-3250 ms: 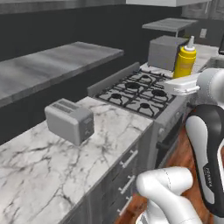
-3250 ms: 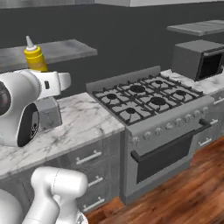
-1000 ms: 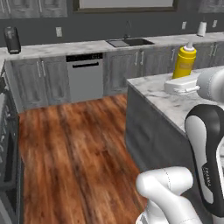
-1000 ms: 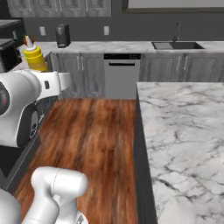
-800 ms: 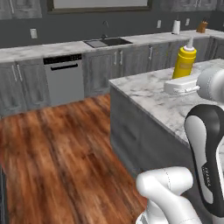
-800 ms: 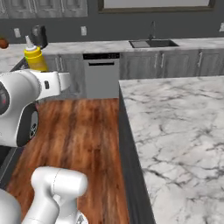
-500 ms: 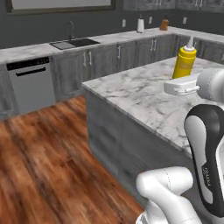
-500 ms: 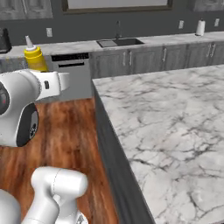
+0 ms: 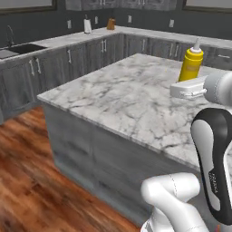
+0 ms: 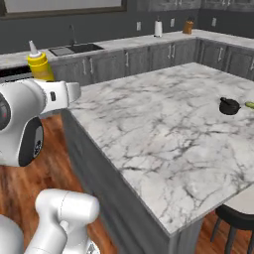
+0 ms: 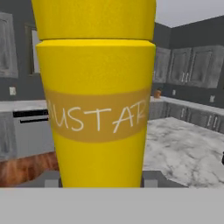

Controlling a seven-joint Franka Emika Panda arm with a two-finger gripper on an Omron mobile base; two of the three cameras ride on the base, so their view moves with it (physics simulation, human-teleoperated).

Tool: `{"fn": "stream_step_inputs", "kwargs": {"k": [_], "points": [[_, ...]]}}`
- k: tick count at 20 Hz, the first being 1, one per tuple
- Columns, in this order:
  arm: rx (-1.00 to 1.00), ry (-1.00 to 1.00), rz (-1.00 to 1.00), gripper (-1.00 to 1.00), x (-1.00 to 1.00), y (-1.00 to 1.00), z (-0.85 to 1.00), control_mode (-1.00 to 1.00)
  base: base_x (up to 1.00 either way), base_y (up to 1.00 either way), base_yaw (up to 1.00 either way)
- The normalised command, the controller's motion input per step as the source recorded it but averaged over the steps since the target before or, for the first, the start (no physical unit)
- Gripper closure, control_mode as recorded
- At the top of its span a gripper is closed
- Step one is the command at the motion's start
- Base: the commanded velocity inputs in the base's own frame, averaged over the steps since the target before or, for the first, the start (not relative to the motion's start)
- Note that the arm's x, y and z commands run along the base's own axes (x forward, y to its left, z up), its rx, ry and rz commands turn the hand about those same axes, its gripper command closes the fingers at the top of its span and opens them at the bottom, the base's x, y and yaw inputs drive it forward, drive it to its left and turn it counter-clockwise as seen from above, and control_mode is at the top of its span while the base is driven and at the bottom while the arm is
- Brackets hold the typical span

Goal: Move the shaker and mustard from the cabinet to the dining counter.

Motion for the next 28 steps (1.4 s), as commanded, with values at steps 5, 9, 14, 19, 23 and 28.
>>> {"fn": "stream_step_inputs", "kwargs": {"k": [5, 9, 14, 19, 23, 28], "points": [[0.00, 0.00, 0.00, 1.00, 0.00, 0.00, 0.00, 1.00, 0.00, 0.00, -0.45], [0.00, 0.00, 0.00, 1.00, 0.00, 0.00, 0.00, 1.00, 0.00, 0.00, -0.43], [0.00, 0.00, 0.00, 1.00, 0.00, 0.00, 0.00, 1.00, 0.00, 0.00, -0.40], [0.00, 0.00, 0.00, 1.00, 0.00, 0.00, 0.00, 1.00, 0.00, 0.00, -0.39], [0.00, 0.00, 0.00, 1.00, 0.00, 0.00, 0.00, 1.00, 0.00, 0.00, -0.39], [0.00, 0.00, 0.00, 1.00, 0.00, 0.00, 0.00, 1.00, 0.00, 0.10, -0.37]]}}
